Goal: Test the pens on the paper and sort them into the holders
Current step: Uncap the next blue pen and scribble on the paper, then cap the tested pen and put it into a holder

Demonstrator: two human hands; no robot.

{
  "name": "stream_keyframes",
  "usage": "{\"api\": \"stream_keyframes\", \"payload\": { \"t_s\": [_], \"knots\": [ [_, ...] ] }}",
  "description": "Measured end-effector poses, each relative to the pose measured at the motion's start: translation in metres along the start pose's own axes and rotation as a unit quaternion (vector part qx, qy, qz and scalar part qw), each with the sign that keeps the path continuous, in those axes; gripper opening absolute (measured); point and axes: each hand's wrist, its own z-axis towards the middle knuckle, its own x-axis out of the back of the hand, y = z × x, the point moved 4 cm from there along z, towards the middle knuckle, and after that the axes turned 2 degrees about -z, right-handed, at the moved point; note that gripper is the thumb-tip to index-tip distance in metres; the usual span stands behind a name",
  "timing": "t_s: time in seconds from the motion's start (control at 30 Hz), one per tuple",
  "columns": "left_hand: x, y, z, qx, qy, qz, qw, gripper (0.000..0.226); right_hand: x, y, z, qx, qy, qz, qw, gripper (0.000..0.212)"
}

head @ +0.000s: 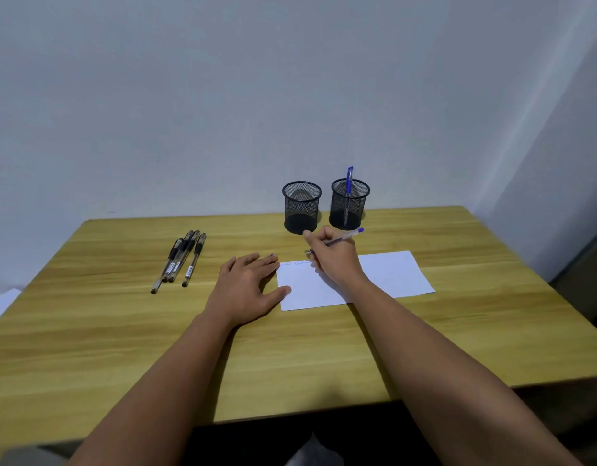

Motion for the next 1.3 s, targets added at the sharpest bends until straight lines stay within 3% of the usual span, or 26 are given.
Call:
{"api": "stream_keyframes", "payload": {
  "t_s": [0.13, 0.3, 0.43, 0.5, 0.67, 0.8, 0.9, 0.97, 1.3],
  "knots": [
    [0.003, 0.001, -0.002, -0.007, 0.026, -0.032, 0.999, 0.073, 0.013, -0.026, -0.011, 0.069, 0.04, 0.0, 0.997, 0.038],
    [0.025, -0.008, 0.002, 0.065, 0.164, -0.046, 0.983, 0.056, 0.029, -0.043, -0.019, 0.049, 0.025, -0.005, 0.998, 0.027],
    [0.027, -0.022, 0.015, 0.169, 0.085, 0.019, 0.982, 0.046, 0.04, -0.047, -0.02, 0.002, 0.021, 0.027, 0.999, 0.017],
    [0.025, -0.022, 0.019, 0.174, 0.057, 0.04, 0.982, 0.043, 0.045, -0.045, -0.02, -0.001, 0.033, 0.015, 0.999, 0.011],
    [0.022, -0.016, 0.025, 0.167, 0.065, 0.041, 0.983, 0.029, 0.051, -0.039, -0.028, -0.009, 0.002, -0.005, 1.0, 0.019],
    [0.019, -0.011, 0.028, 0.162, 0.069, -0.024, 0.984, 0.013, 0.056, -0.037, -0.031, -0.006, -0.01, -0.025, 1.0, 0.015],
    [0.02, -0.005, 0.028, 0.161, 0.07, -0.179, 0.968, 0.003, 0.056, -0.038, -0.034, -0.006, -0.029, -0.041, 0.999, 0.013],
    [0.025, 0.006, 0.025, 0.155, 0.071, -0.263, 0.95, 0.009, 0.054, -0.039, -0.038, -0.008, -0.043, -0.044, 0.998, 0.01],
    [0.057, 0.039, 0.016, 0.091, 0.084, -0.33, 0.936, 0.008, 0.055, -0.063, -0.054, 0.018, -0.061, -0.046, 0.997, 0.01]
  ]
}}
